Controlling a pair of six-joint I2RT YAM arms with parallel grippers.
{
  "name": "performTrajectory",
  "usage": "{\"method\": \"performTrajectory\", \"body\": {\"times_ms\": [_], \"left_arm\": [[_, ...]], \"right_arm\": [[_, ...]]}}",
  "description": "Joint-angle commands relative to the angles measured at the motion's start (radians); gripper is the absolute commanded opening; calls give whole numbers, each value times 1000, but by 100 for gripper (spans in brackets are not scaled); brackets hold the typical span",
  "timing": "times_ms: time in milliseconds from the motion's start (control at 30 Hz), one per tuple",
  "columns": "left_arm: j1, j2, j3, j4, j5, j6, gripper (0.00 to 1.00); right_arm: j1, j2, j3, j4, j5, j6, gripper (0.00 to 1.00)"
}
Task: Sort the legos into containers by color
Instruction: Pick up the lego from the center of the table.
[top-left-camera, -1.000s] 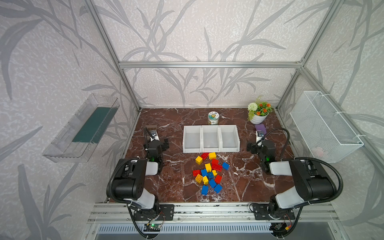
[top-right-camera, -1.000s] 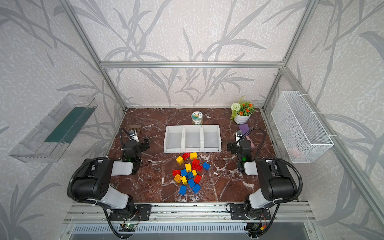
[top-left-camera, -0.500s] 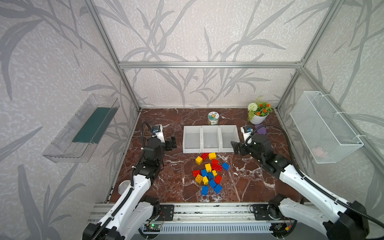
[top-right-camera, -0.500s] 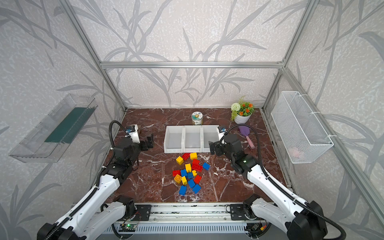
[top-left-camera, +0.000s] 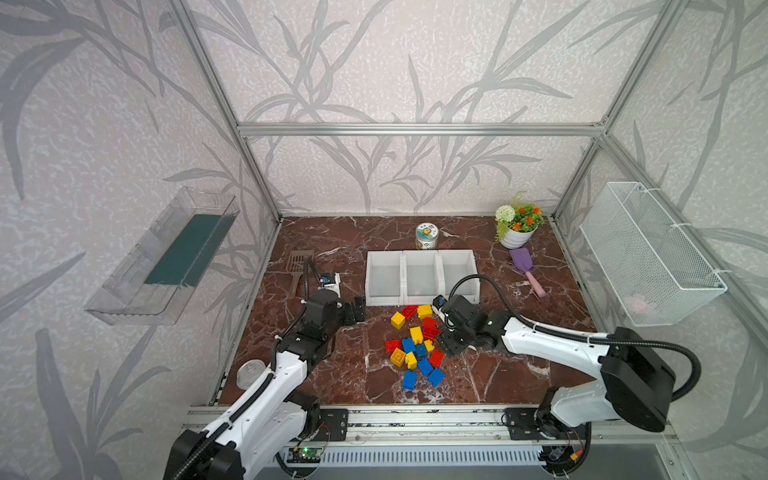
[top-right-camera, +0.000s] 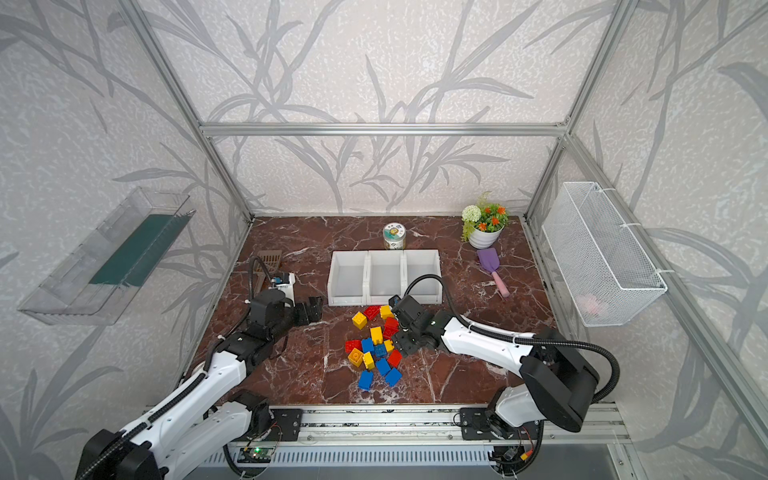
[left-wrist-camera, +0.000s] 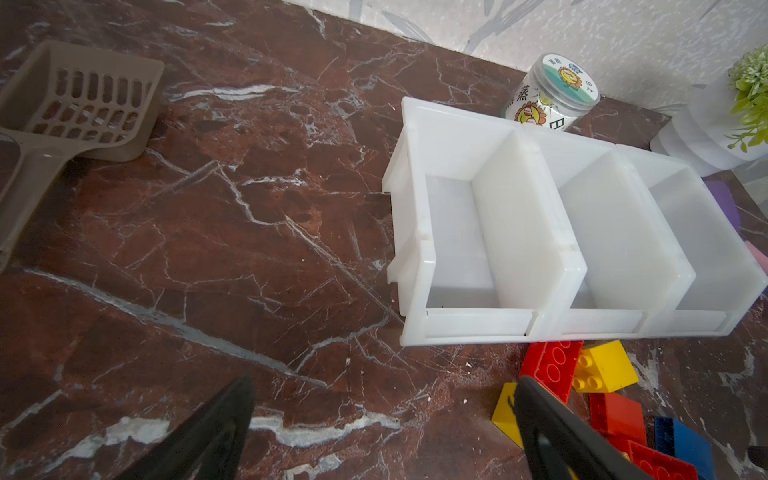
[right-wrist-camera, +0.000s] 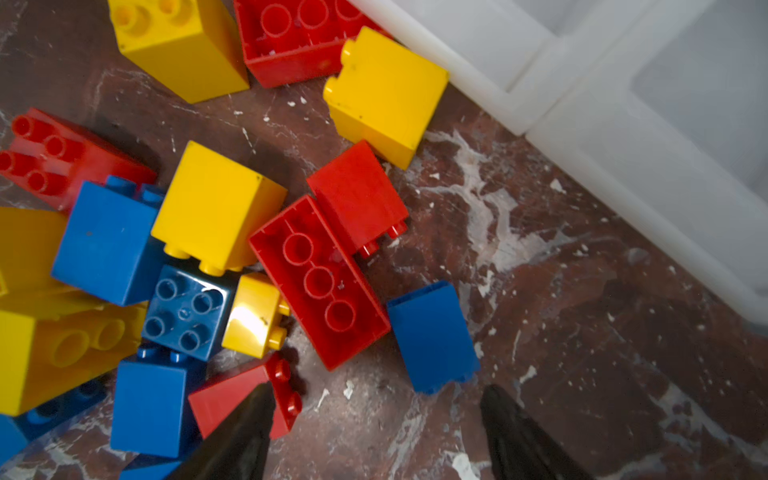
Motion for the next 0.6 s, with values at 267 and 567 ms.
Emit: {"method": "performTrajectory", "body": {"times_ms": [267,567], "left_arm": [[-9,-21,-13,-24,-20,-27,99],[-10,-22,-12,-27,-20,-30,99]], "right_arm": [[11,165,136,10,-83,-137,62],[11,232,167,-27,-80,-148,46]]}}
